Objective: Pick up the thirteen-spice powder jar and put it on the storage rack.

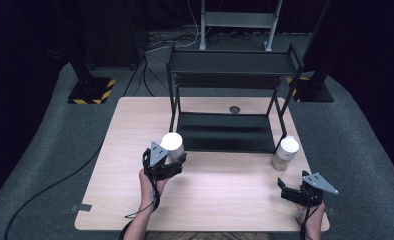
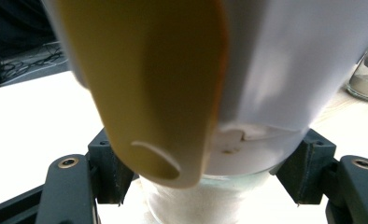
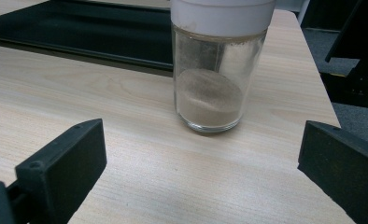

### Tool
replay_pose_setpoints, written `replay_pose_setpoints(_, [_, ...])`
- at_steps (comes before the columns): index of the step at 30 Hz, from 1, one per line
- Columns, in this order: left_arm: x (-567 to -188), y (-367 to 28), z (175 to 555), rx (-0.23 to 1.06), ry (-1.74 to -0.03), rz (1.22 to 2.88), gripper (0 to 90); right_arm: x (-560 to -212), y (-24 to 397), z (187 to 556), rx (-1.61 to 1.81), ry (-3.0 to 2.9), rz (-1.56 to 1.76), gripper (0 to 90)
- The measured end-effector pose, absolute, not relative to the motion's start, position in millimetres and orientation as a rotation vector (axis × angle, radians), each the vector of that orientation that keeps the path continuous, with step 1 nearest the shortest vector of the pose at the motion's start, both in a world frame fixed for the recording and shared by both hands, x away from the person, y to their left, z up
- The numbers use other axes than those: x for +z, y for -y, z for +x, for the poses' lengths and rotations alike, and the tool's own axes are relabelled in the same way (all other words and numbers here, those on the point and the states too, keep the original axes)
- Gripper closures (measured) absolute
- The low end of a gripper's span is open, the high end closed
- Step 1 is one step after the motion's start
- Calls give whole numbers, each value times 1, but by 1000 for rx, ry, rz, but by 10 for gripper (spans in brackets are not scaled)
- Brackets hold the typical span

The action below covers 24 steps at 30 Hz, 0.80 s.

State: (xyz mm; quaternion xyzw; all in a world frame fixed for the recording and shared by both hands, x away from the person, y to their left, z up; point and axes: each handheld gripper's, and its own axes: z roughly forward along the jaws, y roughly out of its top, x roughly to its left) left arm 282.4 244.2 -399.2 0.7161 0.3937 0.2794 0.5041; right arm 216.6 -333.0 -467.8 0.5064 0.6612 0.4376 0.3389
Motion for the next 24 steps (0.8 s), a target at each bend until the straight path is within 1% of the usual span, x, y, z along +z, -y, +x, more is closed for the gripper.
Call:
replay_pose_setpoints(14, [-384,-253,291,655,-925,1729,300,-467,332,218,1132,-1731,1319,0])
replay_pose_setpoints(24, [-373,-257,298,678,-892,1733,300,-467,332,217,1129,-1729,1318,0])
